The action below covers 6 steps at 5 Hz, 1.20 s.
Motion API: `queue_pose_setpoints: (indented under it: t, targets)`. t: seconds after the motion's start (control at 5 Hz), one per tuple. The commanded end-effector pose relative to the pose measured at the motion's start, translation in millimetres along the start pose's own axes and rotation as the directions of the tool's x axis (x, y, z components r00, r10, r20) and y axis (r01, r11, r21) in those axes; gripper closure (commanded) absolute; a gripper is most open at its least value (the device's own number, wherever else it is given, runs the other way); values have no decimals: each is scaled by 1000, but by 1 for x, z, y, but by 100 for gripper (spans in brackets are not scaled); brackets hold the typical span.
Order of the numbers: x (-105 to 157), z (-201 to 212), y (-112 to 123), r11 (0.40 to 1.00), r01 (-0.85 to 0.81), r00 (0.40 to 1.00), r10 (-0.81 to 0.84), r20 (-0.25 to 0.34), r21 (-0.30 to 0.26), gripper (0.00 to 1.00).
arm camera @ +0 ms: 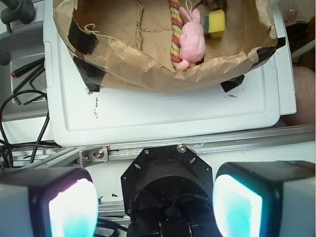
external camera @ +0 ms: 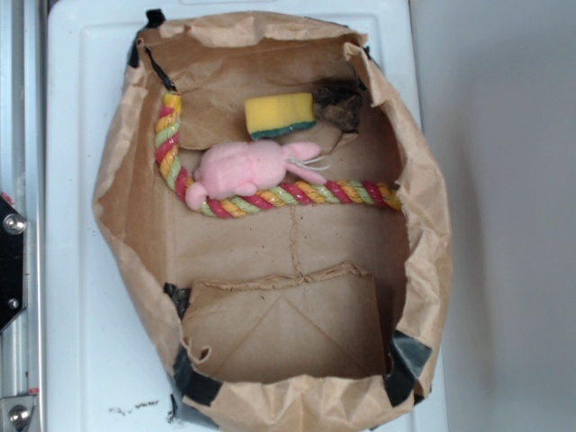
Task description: Grab the rock.
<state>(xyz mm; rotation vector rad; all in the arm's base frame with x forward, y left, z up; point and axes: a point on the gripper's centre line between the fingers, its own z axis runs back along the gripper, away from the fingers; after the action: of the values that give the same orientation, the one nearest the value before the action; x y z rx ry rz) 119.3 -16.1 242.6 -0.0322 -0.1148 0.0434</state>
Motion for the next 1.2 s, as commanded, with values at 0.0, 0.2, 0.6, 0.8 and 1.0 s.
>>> queue_pose_setpoints:
  t: [0.0,0.2,0.6,0.8,1.0]
  targets:
    - [0,0,0,1000,0,1000,0,0,0,0]
    - [48,-27,31,997,-70,998,70,-11,15,0]
    - [101,-61,76,995,-96,993,95,70,20,0]
    - [120,-79,84,994,-106,990,108,94,-27,0]
    - [136,-95,69,993,-94,990,101,101,-70,0]
